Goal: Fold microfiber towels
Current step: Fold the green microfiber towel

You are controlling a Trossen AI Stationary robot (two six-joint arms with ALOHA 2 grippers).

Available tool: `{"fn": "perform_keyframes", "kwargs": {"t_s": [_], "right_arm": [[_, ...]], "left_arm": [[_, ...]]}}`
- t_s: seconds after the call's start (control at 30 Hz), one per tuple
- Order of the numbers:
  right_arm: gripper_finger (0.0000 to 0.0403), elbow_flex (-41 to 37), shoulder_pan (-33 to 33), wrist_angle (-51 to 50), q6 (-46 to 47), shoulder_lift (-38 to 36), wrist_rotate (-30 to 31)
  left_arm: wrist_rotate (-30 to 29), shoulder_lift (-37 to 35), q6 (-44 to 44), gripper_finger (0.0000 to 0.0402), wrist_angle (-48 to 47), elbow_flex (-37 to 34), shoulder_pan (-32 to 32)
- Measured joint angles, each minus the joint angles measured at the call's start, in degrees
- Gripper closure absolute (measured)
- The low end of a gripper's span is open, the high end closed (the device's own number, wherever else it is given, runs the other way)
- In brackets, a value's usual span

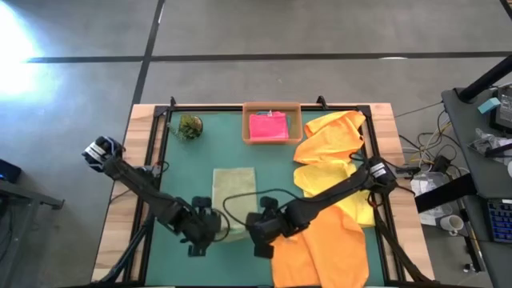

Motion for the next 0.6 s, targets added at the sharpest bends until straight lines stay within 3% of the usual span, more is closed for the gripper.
{"fn": "perform_keyframes", "kwargs": {"t_s": [0.1, 0.3, 0.6], "right_arm": [[0.0390, -1.43, -2.02, -0.12, -0.01, 0.04, 2.70], [0.0390, -2.64, -7.13, -0.20, -0.29, 0.07, 8.79], [0.0390, -4.44, -14.22, -0.03, -1.66, 0.07, 9.65]], "left_arm": [[-5.05, -0.67, -2.51, 0.0401, -5.15, -0.21, 2.28], [-5.59, -0.69, -2.65, 0.0402, -8.16, -2.25, 8.54], [-8.36, -0.69, -0.75, 0.0402, -8.42, -5.52, 19.16]]}}
